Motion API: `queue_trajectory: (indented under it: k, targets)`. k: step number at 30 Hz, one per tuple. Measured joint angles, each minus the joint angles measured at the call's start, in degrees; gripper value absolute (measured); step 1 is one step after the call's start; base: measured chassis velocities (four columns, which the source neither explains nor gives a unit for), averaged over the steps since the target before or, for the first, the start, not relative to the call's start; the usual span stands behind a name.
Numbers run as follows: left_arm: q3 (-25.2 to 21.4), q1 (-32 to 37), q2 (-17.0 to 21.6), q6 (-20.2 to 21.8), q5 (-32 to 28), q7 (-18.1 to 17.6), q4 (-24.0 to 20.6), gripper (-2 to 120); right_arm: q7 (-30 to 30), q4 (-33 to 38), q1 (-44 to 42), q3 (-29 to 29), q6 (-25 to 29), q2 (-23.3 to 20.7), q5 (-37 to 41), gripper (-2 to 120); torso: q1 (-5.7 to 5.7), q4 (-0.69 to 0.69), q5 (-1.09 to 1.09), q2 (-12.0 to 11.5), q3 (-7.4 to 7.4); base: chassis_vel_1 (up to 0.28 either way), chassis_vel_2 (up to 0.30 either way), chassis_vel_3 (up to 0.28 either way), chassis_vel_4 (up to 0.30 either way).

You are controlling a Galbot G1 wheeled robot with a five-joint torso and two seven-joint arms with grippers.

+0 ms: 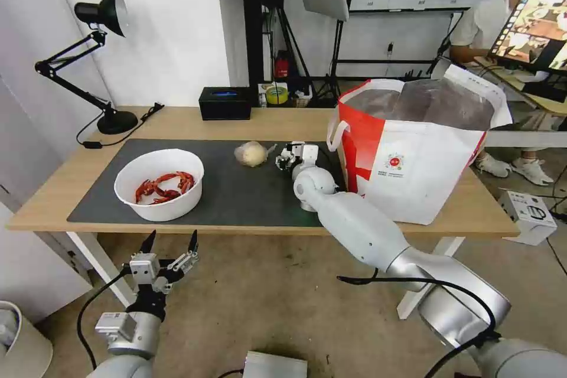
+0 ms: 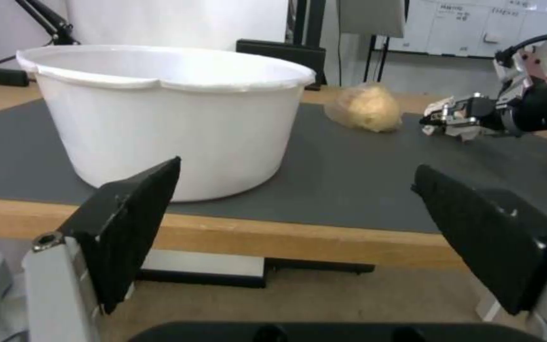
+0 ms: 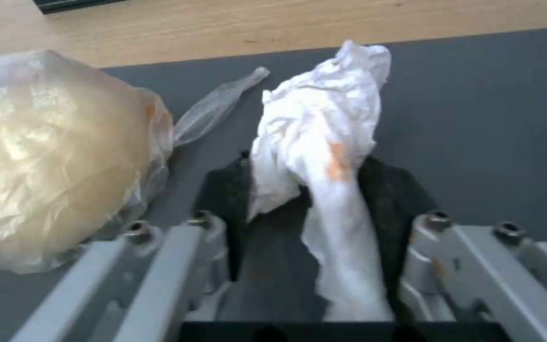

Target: Pick up the trash from the table and place it into the takeout bag.

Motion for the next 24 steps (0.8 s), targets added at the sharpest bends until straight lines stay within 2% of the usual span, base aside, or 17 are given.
queue_trajectory:
  k: [1,4,5,8,9,11,24]
  targets:
    - [0.0,0.0,0.0,0.0,0.0,0.0,0.0,100,0.0,0.0,0.0,0.0,0.0,0.0,0.0,36,0.0,0.0,0.0,0.0,0.0,0.0,0.0,0.0,0.0]
    - [-0.03,0.09,-0.27,0.0,0.09,0.0,0.0,100,0.05,0.12,-0.48,0.68,0.0,0.17,-0.02,23,0.0,-0.01,0.0,0.0,0.0,0.0,0.0,0.0,0.0]
    - [-0.03,0.09,-0.27,0.0,0.09,0.0,0.0,100,0.05,0.12,-0.48,0.68,0.0,0.17,-0.02,23,0.0,-0.01,0.0,0.0,0.0,0.0,0.0,0.0,0.0]
    - [-0.08,0.12,-0.38,-0.04,0.14,0.0,0.01,100,0.08,0.25,-0.75,0.89,0.02,0.13,-0.06,9,0.0,0.0,0.0,0.0,0.0,0.0,0.0,0.0,0.0]
    - [-0.08,0.12,-0.38,-0.04,0.14,0.0,0.01,100,0.08,0.25,-0.75,0.89,0.02,0.13,-0.06,9,0.0,0.0,0.0,0.0,0.0,0.0,0.0,0.0,0.0]
    - [-0.07,0.1,-0.49,-0.06,0.21,0.0,0.04,100,0.05,0.39,-0.86,0.93,0.08,0.02,-0.07,0,0.0,0.0,0.0,0.0,0.0,0.0,0.0,0.0,0.0]
    - [0.15,0.49,-0.41,-0.07,0.71,0.0,-0.07,100,-1.88,4.79,-3.11,1.32,2.13,-2.87,-1.24,0,0.0,-0.01,0.0,-0.01,0.02,0.0,0.0,0.0,0.0]
